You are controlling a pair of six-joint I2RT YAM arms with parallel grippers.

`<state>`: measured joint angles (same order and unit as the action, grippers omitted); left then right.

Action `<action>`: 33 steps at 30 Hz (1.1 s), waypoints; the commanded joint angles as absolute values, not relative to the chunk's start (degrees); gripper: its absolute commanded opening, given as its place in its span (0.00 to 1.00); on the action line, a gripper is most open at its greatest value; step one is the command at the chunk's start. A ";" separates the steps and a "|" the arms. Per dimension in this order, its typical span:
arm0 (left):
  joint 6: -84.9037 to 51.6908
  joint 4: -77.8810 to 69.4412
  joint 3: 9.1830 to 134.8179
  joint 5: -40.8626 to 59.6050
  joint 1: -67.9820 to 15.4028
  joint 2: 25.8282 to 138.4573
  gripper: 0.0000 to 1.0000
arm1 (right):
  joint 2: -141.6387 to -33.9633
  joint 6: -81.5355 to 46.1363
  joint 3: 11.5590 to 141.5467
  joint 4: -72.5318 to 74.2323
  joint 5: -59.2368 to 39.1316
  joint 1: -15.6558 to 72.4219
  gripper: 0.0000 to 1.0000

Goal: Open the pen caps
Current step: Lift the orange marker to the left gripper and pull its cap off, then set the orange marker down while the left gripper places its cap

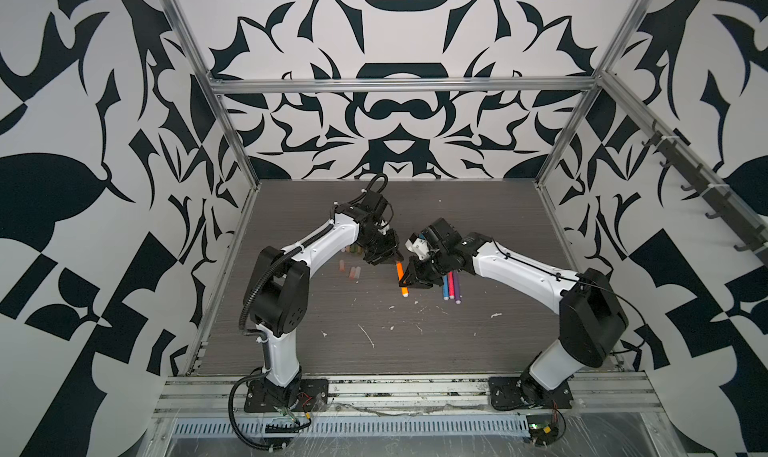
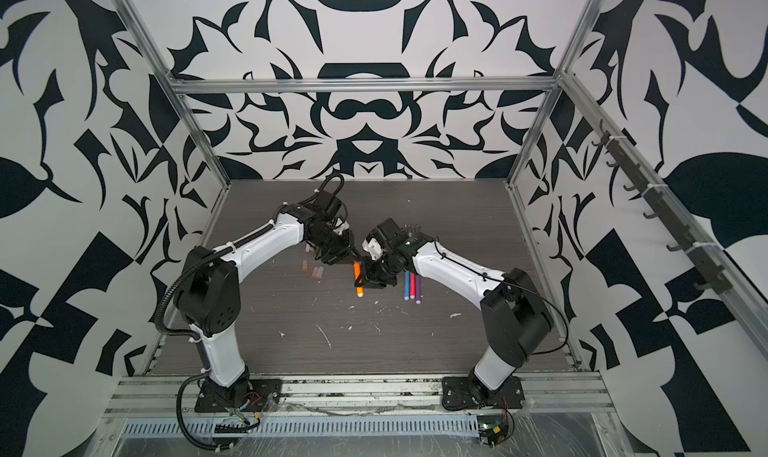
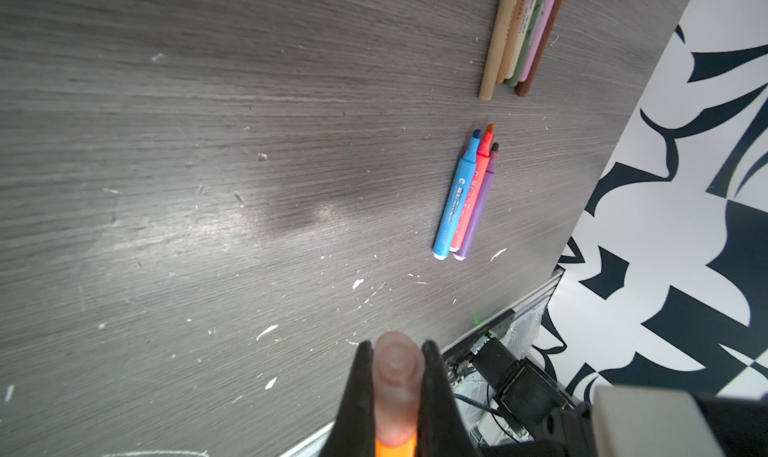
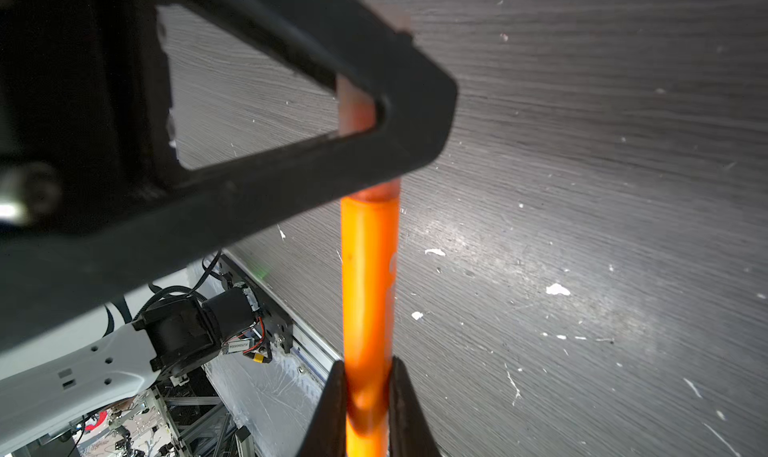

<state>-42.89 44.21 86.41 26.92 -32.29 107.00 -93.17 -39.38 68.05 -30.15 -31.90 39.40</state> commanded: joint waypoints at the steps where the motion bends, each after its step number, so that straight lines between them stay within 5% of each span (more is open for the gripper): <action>1: -43.58 45.00 88.83 28.81 -32.43 107.56 0.00 | -91.57 -39.25 70.07 -27.90 -31.65 39.05 0.33; 6: -44.30 44.92 90.26 29.56 -32.43 107.40 0.00 | -93.66 -39.45 70.46 -26.56 -31.46 38.32 0.34; 9: -44.04 44.92 90.76 29.39 -32.43 107.58 0.00 | -94.30 -39.46 71.21 -26.50 -31.38 38.17 0.00; 12: -40.47 44.85 93.68 27.95 -29.95 110.20 0.00 | -93.33 -39.28 70.35 -28.38 -31.48 38.69 0.00; 17: -31.05 62.56 127.69 23.23 -15.36 130.45 0.00 | -82.98 -46.93 54.90 -23.91 -29.45 48.27 0.00; 20: -29.52 72.05 145.22 22.71 -13.62 138.04 0.00 | -75.20 -49.58 48.04 -22.67 -27.93 45.35 0.00; 27: -27.54 57.60 112.98 19.10 -11.88 120.76 0.00 | -72.90 -35.90 49.78 -33.80 -28.27 23.97 0.00; 33: -20.80 58.69 98.72 11.81 -10.46 115.45 0.00 | -78.93 -24.22 50.45 -35.53 -28.18 12.66 0.00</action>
<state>-25.80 57.69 102.19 16.95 -11.03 116.92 -76.88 -32.56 48.97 -32.40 -27.86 15.31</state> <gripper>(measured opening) 0.161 0.166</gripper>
